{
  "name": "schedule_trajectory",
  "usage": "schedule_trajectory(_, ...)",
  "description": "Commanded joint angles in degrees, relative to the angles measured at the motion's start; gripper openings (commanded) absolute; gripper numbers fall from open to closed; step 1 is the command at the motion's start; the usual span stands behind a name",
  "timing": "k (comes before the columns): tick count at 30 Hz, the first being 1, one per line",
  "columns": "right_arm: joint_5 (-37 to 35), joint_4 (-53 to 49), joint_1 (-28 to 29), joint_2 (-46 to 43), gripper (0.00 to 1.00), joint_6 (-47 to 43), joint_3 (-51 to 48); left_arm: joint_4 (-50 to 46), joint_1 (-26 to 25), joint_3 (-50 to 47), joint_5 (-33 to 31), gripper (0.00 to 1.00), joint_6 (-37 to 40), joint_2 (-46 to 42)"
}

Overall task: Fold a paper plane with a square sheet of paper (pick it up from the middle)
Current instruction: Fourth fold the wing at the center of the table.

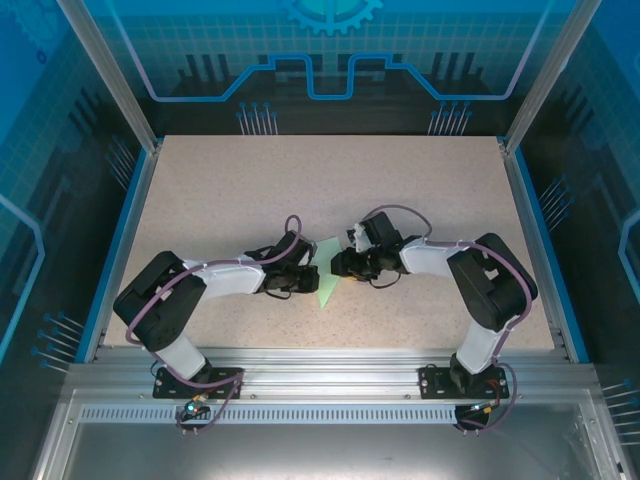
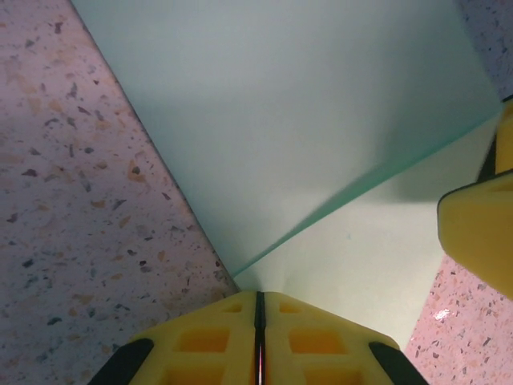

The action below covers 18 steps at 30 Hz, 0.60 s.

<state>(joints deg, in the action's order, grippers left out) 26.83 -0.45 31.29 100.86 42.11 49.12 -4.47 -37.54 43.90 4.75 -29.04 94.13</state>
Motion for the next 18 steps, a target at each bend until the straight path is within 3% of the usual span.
schedule_trajectory(1,2.0,-0.09,1.3,1.42,0.38,-1.24,3.03,-1.16,0.67,0.94,-0.58,0.11,-0.2,0.54)
schedule_trajectory(6,1.52,-3.63,2.49,1.62,0.35,-4.91,4.28,-1.17,0.67,0.91,-0.7,0.11,-0.56,-0.38)
schedule_trajectory(11,-2.19,-8.29,3.34,1.87,0.23,-7.45,5.25,-1.09,0.67,0.35,-0.75,0.15,-1.37,-2.54)
schedule_trajectory(18,-6.54,-10.54,5.11,0.53,0.11,-5.17,5.69,0.12,-0.16,-4.03,-0.94,0.33,-3.73,-10.54)
